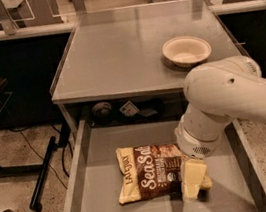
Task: Pick brown chip bag from top drawer and place on counter
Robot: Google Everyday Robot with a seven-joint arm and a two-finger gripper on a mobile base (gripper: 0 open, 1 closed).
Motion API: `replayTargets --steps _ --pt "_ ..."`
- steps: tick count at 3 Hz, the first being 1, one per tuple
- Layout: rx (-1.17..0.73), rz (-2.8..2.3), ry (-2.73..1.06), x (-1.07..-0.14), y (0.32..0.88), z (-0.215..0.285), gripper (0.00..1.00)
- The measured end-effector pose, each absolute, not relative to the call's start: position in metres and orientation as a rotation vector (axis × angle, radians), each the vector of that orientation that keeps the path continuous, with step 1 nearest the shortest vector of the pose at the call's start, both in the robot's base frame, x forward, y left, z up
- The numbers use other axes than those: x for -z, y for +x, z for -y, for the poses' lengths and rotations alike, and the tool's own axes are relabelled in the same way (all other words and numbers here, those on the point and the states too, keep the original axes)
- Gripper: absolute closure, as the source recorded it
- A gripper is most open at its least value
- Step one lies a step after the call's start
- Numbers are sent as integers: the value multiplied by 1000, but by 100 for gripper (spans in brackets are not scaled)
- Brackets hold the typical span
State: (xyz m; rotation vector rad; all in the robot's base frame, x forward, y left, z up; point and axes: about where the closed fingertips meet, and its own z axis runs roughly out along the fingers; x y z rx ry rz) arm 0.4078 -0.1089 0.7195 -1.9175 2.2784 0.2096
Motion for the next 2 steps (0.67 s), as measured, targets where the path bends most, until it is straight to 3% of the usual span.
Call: replayTargets --steps 2 --pt "-216 -2372 -1845 -666 430 104 0"
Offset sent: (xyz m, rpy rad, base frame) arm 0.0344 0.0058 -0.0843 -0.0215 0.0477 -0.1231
